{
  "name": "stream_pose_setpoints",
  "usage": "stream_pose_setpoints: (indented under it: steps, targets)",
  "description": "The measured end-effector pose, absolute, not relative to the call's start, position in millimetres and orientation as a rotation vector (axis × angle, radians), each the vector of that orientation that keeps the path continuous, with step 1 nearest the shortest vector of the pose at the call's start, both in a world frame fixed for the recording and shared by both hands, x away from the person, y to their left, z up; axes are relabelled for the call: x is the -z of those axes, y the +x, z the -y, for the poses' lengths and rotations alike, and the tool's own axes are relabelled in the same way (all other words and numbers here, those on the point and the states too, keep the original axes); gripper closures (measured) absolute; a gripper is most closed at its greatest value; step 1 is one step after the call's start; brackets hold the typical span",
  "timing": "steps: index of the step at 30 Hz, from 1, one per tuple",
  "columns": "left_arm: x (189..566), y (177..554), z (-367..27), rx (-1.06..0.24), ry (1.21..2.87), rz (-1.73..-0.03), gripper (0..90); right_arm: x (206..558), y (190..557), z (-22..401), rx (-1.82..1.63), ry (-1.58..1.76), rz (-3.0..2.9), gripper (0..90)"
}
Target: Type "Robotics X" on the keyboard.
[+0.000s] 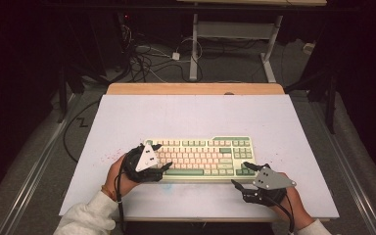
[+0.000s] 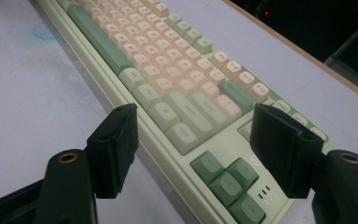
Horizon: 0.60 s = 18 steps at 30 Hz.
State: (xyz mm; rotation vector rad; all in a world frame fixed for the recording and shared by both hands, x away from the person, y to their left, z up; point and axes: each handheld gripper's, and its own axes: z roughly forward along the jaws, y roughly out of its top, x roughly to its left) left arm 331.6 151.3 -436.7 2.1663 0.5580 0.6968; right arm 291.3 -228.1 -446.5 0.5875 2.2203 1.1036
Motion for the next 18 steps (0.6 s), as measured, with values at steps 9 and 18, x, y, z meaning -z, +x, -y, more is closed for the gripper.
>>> stream_pose_setpoints:
  steps: [9, 18]
  targets:
    - [449, 315, -165, -0.755, 2.136, -0.583, 14.8, 449, 298, 224, -1.129, 0.618, -2.276, 66.6]
    - [453, 303, -180, -0.773, 2.120, -0.606, 14.9, 450, 303, 215, -1.130, 0.595, -2.332, 85.8]
